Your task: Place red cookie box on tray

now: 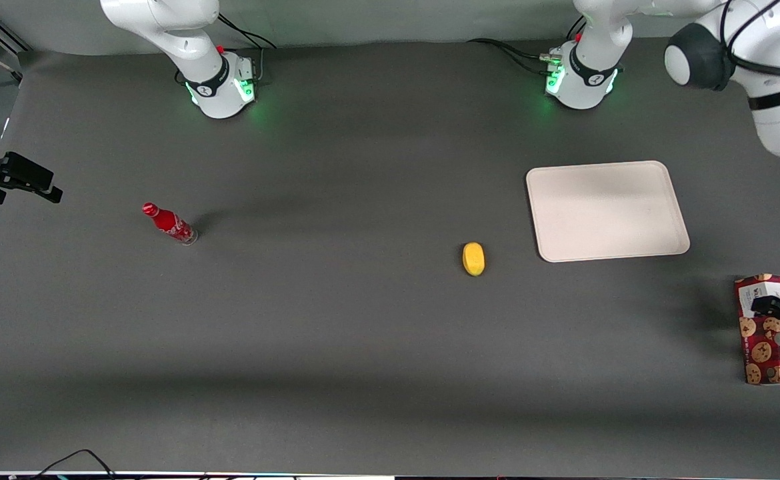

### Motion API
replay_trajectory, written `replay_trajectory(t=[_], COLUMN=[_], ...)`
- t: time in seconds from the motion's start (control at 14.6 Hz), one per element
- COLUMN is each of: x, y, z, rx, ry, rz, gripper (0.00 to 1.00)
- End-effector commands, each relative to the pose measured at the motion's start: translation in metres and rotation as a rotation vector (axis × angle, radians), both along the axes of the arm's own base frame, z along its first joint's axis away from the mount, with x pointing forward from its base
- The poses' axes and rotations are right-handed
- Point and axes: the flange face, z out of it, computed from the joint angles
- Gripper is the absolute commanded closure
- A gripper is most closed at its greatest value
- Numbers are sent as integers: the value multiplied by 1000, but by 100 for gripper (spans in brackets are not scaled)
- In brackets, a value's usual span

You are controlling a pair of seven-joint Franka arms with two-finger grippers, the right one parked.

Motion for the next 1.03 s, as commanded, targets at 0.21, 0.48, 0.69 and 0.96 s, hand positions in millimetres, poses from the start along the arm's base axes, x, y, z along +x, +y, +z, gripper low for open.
replay_trajectory(t=[0.21, 0.48, 0.69, 0.96], x=[-4, -7, -7, -8], y=[12, 11, 17, 33], z=[-44, -40, -13, 70], rx=[-67, -86, -91, -84], ry=[-17, 28, 66, 140], rz=[4, 5, 21, 64], gripper=[100, 100, 100, 100])
